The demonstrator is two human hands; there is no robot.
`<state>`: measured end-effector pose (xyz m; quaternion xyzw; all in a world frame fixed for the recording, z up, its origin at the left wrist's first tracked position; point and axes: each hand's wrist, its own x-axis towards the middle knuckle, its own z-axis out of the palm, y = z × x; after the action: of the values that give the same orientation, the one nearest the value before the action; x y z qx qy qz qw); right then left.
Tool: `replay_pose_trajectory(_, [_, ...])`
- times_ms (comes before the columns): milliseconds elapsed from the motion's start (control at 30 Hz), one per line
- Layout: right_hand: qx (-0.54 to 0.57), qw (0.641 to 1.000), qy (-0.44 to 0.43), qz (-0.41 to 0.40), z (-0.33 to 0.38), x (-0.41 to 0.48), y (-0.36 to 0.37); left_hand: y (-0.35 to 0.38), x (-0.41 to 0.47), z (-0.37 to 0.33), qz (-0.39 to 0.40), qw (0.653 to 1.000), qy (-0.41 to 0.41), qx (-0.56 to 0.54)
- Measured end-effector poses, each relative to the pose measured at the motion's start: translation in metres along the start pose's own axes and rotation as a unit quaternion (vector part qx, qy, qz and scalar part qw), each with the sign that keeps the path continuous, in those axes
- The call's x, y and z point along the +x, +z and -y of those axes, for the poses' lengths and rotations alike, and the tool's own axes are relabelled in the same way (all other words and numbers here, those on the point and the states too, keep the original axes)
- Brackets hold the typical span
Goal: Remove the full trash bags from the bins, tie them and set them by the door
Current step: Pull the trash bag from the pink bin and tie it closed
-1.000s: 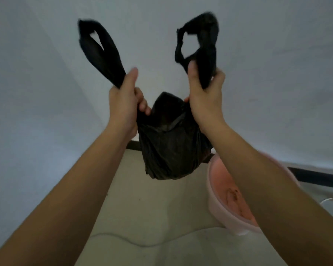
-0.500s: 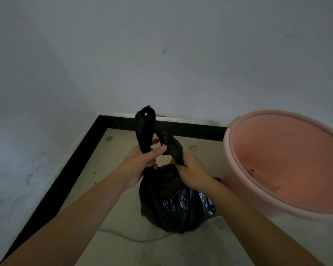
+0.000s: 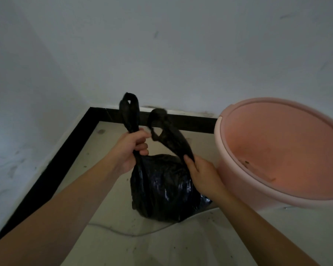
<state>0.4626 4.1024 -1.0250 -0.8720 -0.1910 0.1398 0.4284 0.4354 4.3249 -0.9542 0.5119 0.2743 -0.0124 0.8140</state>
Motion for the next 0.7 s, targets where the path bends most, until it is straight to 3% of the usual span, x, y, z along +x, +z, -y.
replay_pose_trajectory(67, [0.066, 0.997, 0.003, -0.036, 0.006, -0.001, 0.000, -0.002, -0.004, 0.003, 0.036, 0.999, -0.025, 0.029])
replay_pose_trajectory(133, [0.051, 0.997, -0.036, -0.048, 0.012, 0.002, -0.002, -0.003, -0.009, 0.006, 0.080, 0.993, -0.055, 0.068])
replay_pose_trajectory(267, [-0.147, 0.973, -0.178, -0.022, 0.014, 0.013, 0.003, 0.006, -0.023, 0.006, 0.180, 0.960, -0.070, 0.205])
replay_pose_trajectory(333, [-0.243, 0.937, -0.249, -0.027, 0.011, 0.013, 0.009, 0.010, -0.022, 0.009, 0.163, 0.958, -0.076, 0.223])
replay_pose_trajectory(433, [-0.272, 0.917, -0.289, -0.048, 0.005, 0.013, 0.009, 0.014, -0.018, 0.009, 0.135, 0.962, -0.105, 0.214])
replay_pose_trajectory(533, [-0.211, 0.944, -0.253, 0.004, 0.006, 0.014, 0.000, 0.014, -0.016, 0.010, 0.155, 0.963, -0.142, 0.170])
replay_pose_trajectory(600, [-0.141, 0.972, -0.179, 0.058, 0.011, 0.013, -0.008, 0.015, -0.017, 0.011, 0.160, 0.961, -0.141, 0.176])
replay_pose_trajectory(700, [0.082, 0.992, -0.030, 0.095, 0.025, 0.012, -0.015, 0.019, -0.021, 0.012, 0.144, 0.958, -0.127, 0.215])
